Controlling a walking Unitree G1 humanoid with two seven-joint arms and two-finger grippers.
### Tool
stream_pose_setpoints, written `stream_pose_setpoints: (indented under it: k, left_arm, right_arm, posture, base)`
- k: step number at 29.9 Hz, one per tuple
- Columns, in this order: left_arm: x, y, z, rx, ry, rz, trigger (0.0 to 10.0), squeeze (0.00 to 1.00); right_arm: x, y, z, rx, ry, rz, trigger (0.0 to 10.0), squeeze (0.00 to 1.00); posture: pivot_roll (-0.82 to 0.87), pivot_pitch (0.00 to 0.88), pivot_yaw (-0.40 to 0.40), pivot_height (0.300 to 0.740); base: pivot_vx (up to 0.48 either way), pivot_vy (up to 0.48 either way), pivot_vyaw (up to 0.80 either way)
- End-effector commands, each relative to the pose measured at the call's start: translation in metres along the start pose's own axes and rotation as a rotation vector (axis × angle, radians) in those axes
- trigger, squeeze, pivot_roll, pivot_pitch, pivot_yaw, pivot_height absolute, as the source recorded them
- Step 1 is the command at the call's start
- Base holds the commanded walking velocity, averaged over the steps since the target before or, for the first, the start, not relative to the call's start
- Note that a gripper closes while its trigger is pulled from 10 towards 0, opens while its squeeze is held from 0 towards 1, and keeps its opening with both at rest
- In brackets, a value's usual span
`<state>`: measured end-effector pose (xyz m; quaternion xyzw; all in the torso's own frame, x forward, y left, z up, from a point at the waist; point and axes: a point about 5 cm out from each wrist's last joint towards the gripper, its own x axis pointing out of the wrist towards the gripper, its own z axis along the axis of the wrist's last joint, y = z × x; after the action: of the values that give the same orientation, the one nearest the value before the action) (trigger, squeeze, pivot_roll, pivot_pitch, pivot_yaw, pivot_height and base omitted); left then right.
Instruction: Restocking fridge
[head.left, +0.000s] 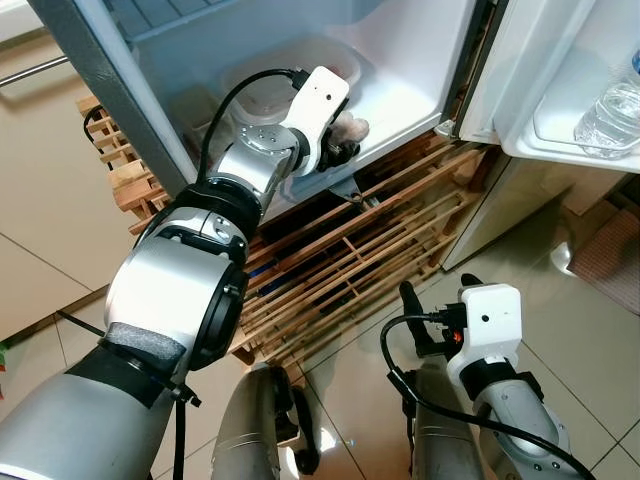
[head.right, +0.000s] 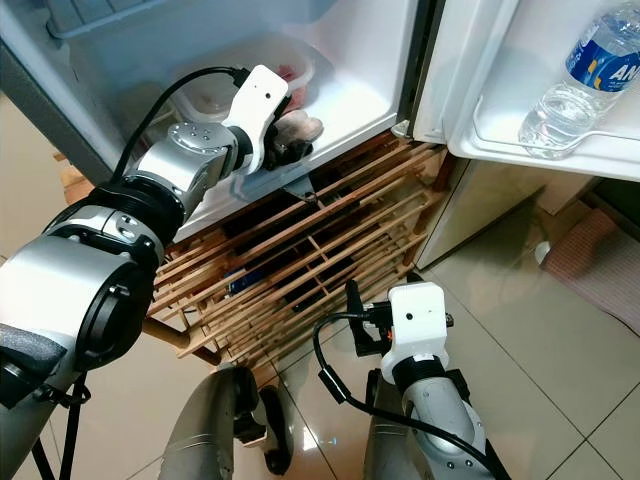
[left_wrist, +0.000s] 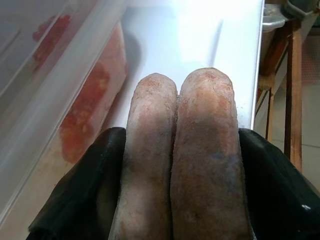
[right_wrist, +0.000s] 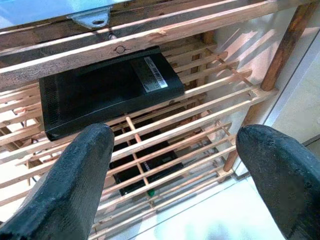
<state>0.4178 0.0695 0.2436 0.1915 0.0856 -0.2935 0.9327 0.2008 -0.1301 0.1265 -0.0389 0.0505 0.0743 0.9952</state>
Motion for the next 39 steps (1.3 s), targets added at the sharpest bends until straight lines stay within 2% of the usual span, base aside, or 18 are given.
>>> stream_pose_setpoints:
  k: [1, 10, 15, 18, 20, 23, 32, 35, 39]
  left_arm:
    - [0.0, -0.002, -0.013, 0.003, 0.049, -0.027, 0.0, 0.0]
    - [0.001, -0.005, -0.012, 0.027, 0.039, -0.054, 0.0, 0.0]
    - [0.0, -0.004, -0.006, -0.03, 0.006, -0.068, 0.0, 0.0]
    - [0.0, -0.004, 0.001, -0.108, -0.035, -0.083, 0.0, 0.0]
    - [0.0, -0.003, 0.003, -0.126, -0.047, -0.082, 0.0, 0.0]
    - [-0.005, 0.004, 0.023, -0.213, -0.148, -0.085, 0.0, 0.0]
    - [-0.007, 0.005, 0.029, -0.258, -0.191, -0.131, 0.0, 0.0]
    - [-0.006, 0.001, 0.028, -0.281, -0.2, -0.171, 0.0, 0.0]
    - [-0.006, -0.004, 0.036, -0.284, -0.24, -0.205, 0.0, 0.0]
  right_arm:
    - [-0.001, 0.001, 0.004, -0.001, -0.009, -0.006, 10.0, 0.0]
    - [0.0, 0.001, 0.004, 0.0, -0.007, -0.001, 10.0, 0.0]
    - [0.001, 0.0, 0.004, -0.002, -0.007, 0.0, 10.0, 0.0]
    - [0.002, 0.0, 0.004, -0.001, -0.007, 0.0, 10.0, 0.0]
    - [0.002, 0.0, 0.004, 0.0, -0.007, 0.0, 10.0, 0.0]
    - [0.002, 0.0, 0.004, 0.0, -0.007, 0.001, 10.0, 0.0]
    - [0.004, 0.002, 0.003, 0.001, -0.004, 0.008, 10.0, 0.0]
    - [0.005, 0.002, 0.003, 0.002, -0.003, 0.01, 10.0, 0.0]
    - [0.006, 0.003, 0.002, 0.003, -0.001, 0.01, 10.0, 0.0]
  posture:
    - [-0.26, 0.26, 0.12, 0.642]
    - [-0.25, 0.262, 0.114, 0.642]
    - [-0.25, 0.264, 0.114, 0.642]
    - [-0.25, 0.265, 0.114, 0.642]
    - [-0.25, 0.265, 0.114, 0.642]
    - [-0.24, 0.265, 0.113, 0.642]
    - [-0.23, 0.263, 0.109, 0.642]
    - [-0.23, 0.26, 0.109, 0.642]
    - [-0.23, 0.254, 0.107, 0.642]
  base:
    - [0.0, 0.0, 0.0]
    - [0.0, 0.0, 0.0]
    - [0.0, 0.0, 0.0]
    - [0.0, 0.0, 0.0]
    - [0.0, 0.0, 0.0]
    - [0.0, 0.0, 0.0]
    - [0.0, 0.0, 0.0]
    - [0.0, 0.0, 0.0]
    - [0.0, 0.0, 0.0]
